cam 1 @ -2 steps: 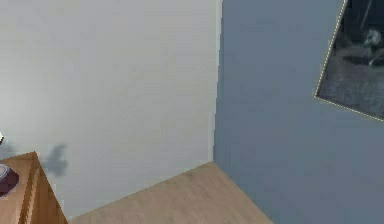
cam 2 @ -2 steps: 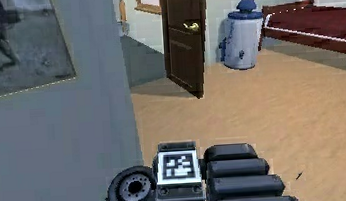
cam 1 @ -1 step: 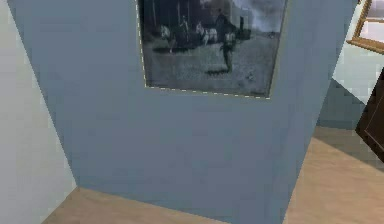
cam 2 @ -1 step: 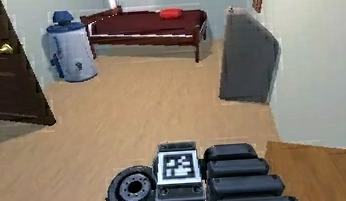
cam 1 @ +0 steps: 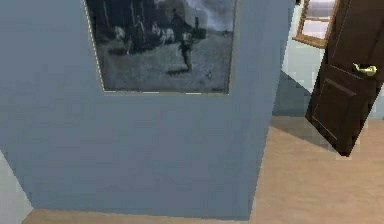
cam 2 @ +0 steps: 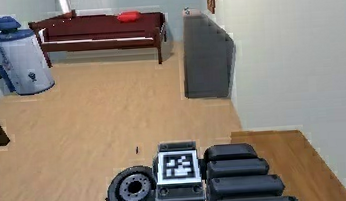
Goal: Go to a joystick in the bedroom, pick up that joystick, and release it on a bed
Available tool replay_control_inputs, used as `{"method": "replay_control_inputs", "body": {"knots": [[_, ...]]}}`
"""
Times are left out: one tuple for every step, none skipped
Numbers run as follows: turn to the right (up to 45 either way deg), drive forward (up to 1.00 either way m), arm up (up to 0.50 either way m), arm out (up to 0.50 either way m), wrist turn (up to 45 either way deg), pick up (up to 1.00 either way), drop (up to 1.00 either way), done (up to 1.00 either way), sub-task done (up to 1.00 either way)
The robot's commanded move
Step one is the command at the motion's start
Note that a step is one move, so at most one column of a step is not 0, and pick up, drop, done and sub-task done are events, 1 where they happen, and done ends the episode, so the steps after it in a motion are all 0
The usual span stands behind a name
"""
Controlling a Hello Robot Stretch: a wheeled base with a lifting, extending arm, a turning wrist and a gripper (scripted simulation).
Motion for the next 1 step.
{"method": "replay_control_inputs", "body": {"knots": [[3.0,0.00,0.00,0.00,0.0,0.00,0.00,0.00,0.00]]}}
